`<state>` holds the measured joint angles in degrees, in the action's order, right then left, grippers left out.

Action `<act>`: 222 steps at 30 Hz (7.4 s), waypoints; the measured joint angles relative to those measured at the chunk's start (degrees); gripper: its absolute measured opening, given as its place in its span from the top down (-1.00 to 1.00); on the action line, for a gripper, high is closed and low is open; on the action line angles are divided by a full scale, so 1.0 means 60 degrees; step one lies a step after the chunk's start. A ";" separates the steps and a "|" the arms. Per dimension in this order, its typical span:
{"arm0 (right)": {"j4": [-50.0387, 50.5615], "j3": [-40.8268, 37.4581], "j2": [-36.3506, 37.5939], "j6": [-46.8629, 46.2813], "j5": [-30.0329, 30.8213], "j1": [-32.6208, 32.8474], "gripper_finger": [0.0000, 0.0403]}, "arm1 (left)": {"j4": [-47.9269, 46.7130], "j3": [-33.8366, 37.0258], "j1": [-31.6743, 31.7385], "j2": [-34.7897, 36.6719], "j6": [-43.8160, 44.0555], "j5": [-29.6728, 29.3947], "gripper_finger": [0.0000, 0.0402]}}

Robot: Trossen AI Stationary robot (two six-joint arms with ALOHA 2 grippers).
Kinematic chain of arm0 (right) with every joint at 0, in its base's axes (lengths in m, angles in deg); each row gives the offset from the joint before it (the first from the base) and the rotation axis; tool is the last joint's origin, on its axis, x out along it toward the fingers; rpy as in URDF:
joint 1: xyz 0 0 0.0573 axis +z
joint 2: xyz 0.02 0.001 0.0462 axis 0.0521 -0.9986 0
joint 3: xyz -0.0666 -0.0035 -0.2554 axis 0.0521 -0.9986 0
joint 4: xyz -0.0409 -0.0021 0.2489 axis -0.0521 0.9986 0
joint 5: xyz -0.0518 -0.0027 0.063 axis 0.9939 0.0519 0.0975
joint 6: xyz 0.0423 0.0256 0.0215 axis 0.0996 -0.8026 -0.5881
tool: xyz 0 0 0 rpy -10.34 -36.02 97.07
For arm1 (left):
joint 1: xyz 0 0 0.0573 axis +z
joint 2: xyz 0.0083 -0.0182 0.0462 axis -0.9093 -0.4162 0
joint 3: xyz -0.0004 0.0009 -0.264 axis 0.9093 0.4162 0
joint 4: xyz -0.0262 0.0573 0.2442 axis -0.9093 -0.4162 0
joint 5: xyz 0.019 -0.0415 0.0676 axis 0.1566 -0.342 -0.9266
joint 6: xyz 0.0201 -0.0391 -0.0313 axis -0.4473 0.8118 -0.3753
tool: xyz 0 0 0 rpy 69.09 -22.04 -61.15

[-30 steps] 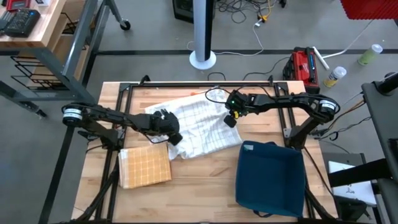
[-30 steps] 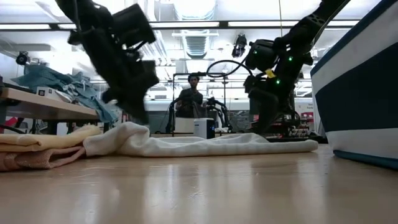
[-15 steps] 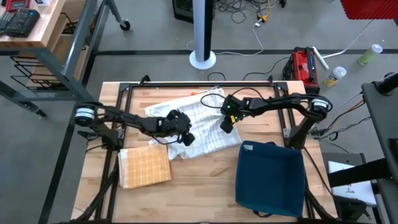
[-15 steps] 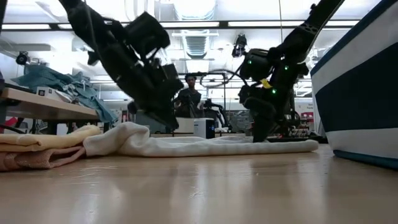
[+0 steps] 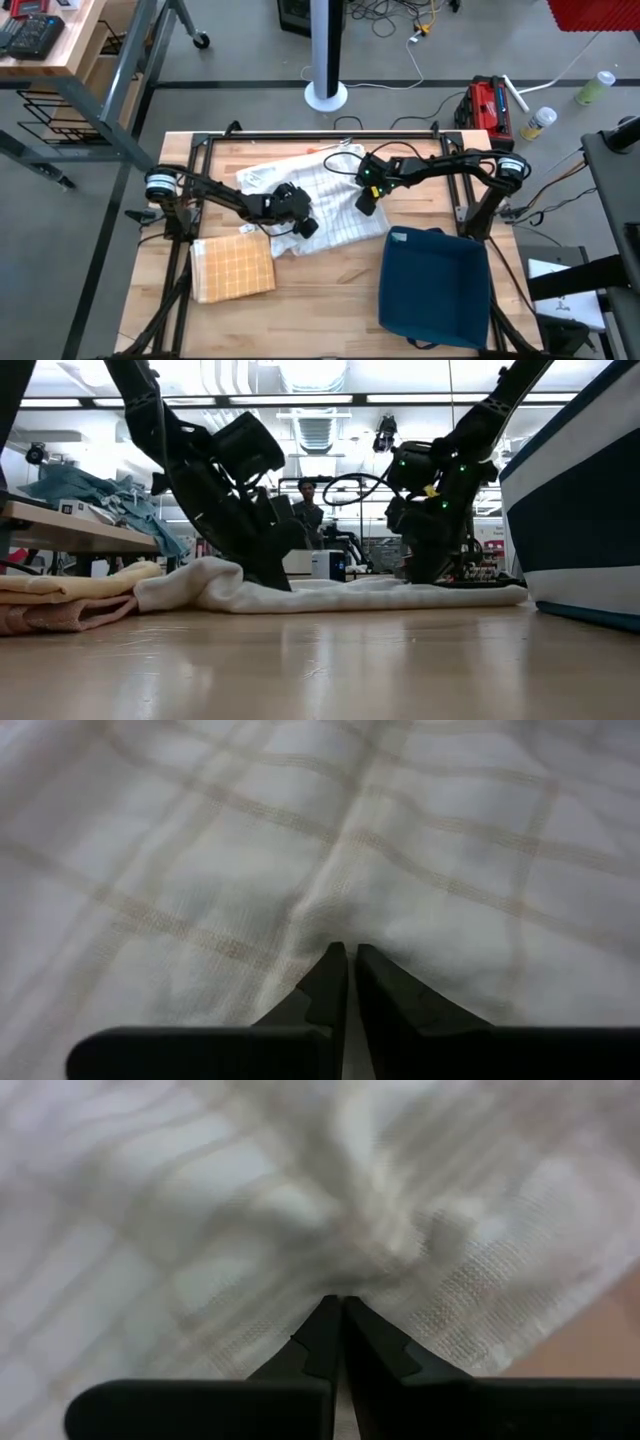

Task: Fold towel
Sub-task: Fold the white towel

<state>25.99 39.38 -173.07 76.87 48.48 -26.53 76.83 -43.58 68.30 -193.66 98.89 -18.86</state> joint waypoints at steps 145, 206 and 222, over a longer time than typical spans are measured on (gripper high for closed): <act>0.1596 0.1384 -0.0755 -0.0198 0.2102 -0.0662 1.00 | -0.4267 0.0326 0.0831 0.1180 -0.1298 -0.1095 0.90; 0.4633 0.1979 -0.0727 0.0254 0.2682 0.0576 0.99 | -0.1635 0.0773 0.1020 0.0775 -0.0790 -0.0220 0.90; 0.2095 0.1945 0.0634 0.0141 0.2148 0.0479 1.00 | -0.0025 0.0828 0.0845 0.2025 -0.1518 0.0744 0.90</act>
<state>38.56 51.05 -169.27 77.72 61.37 -23.65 76.68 -38.61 73.37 -181.51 89.78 -14.39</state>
